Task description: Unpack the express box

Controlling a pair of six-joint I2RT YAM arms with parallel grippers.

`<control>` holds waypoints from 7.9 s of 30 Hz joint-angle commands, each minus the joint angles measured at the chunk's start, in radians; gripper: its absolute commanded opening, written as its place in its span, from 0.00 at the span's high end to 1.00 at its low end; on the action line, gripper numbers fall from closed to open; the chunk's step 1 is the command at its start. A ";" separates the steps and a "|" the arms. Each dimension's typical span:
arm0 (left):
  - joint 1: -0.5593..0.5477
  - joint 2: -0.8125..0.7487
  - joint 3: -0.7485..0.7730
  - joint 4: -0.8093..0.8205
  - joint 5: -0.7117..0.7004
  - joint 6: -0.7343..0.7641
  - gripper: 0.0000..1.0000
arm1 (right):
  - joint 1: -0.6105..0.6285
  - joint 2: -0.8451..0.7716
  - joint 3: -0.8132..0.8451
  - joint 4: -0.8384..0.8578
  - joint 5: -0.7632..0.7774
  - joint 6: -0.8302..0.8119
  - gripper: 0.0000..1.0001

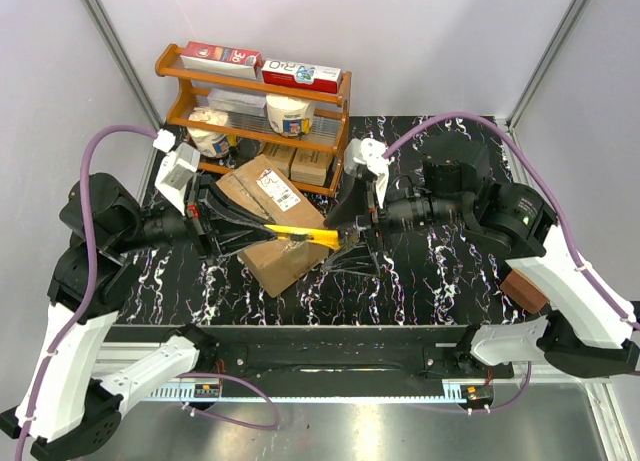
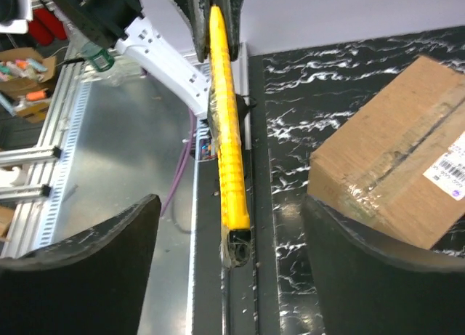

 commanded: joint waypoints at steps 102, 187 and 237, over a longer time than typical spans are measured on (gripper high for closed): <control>0.310 0.058 -0.272 -0.151 -0.903 -0.378 0.01 | -0.130 0.053 -0.345 0.636 0.548 0.305 1.00; 0.703 0.422 -0.547 0.316 -0.557 -0.355 0.01 | -0.035 0.776 0.041 0.941 0.822 0.107 1.00; 0.703 0.384 -0.633 0.202 -0.705 -0.600 0.31 | 0.033 0.866 0.390 0.202 0.973 0.180 1.00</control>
